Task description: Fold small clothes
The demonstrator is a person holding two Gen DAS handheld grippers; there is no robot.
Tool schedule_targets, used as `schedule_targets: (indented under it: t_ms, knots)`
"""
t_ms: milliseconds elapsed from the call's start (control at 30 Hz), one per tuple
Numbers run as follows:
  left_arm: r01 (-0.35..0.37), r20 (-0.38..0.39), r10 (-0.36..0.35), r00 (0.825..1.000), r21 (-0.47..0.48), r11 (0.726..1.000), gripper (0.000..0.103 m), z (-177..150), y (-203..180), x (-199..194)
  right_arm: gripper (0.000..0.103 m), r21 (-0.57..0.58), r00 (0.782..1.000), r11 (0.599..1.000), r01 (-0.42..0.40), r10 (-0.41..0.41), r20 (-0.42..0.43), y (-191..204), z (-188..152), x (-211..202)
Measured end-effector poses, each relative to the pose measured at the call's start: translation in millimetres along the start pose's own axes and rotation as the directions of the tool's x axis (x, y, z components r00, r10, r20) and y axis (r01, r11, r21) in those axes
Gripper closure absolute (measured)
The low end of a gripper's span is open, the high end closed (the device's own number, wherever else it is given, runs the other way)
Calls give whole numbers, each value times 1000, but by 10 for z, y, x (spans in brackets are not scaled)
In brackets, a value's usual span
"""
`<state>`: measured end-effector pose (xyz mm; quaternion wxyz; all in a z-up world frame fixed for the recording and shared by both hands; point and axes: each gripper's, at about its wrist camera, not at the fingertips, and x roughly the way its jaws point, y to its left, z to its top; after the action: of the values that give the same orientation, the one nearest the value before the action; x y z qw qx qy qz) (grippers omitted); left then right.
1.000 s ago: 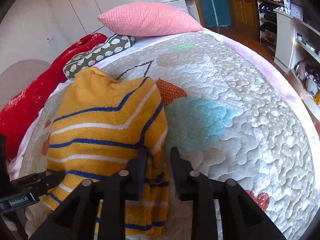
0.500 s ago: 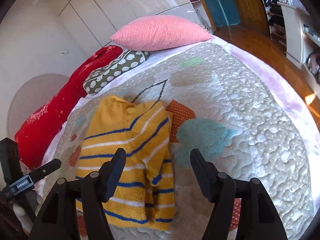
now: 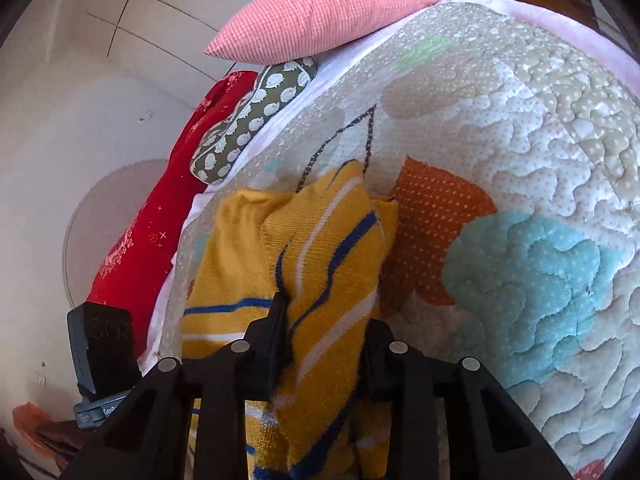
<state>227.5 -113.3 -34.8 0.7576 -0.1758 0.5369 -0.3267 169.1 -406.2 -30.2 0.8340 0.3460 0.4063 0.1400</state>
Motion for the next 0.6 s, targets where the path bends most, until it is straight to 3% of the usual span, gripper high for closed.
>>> schedule_targets:
  t_ms: [167,333,400,467,533,600]
  knots:
    - [-79,89,76,993,34,996,63,154,-3,-468,72,-104,1000,994,-14,17,23,529,59,2]
    - [-214,156,207,966,26,977,63,281,175,-664,72,-158,1000,987,-1,4,22,841,99,291]
    - [-291,178,285,942,10,957,63,302,300,-654,72,-182,999,982,42,-39,22,889,105,463]
    - [-356,146,353,924,-8,934,63,297,479,-579,70,-188,994,976,110,-110,9,834,101,675]
    - [-356,114,355,928,-17,934,62,244,604,-542,62,-172,981,966,193,-195,5,722,88,815]
    - [-343,132,342,930,-16,939,63,160,613,-639,56,-149,978,967,207,-207,14,654,75,762]
